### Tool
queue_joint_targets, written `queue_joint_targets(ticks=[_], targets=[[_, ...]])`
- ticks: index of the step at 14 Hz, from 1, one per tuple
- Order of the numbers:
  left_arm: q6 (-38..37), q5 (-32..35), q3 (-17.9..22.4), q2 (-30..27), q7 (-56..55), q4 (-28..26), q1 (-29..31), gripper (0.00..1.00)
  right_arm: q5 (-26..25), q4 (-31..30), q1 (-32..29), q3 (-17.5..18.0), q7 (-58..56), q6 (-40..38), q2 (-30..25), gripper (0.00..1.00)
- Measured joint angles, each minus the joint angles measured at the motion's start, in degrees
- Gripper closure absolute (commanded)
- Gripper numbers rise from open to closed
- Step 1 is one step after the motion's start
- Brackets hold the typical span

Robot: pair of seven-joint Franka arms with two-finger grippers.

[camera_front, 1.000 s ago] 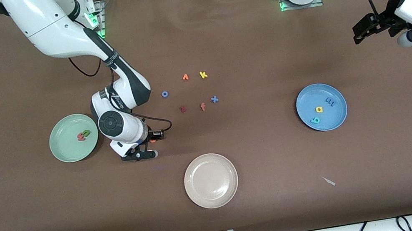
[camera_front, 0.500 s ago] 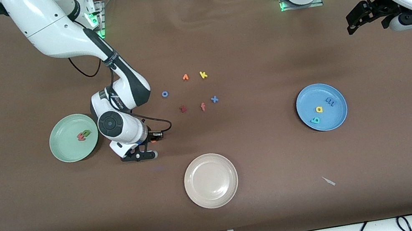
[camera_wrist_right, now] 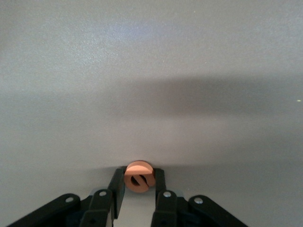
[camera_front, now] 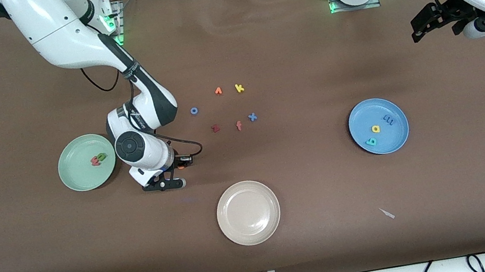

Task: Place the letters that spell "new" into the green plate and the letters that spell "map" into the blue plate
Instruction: 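Carry the orange s to the green plate and release it with the right gripper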

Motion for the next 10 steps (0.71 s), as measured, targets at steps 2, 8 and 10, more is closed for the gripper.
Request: queue_joint_targets(ticks=[2, 8, 10], targets=[[-0.11, 0.05, 0.21, 0.85, 0.00, 0.76, 0.08, 0.00, -1.24, 1.07, -0.40, -0.70, -3.04, -2.81, -0.30, 0.84], [-0.96, 0.06, 0.17, 1.32, 0.00, 0.88, 0.06, 0.00, -1.54, -9.44, -1.92, -7.19, -22.81, -6.06, -11.27, 0.84], [-1.19, 0.06, 0.10, 1.33, 0.00, 0.93, 0.03, 0.00, -1.59, -17.02, -1.99, -9.09, -27.98, -3.20, -16.48, 0.84]])
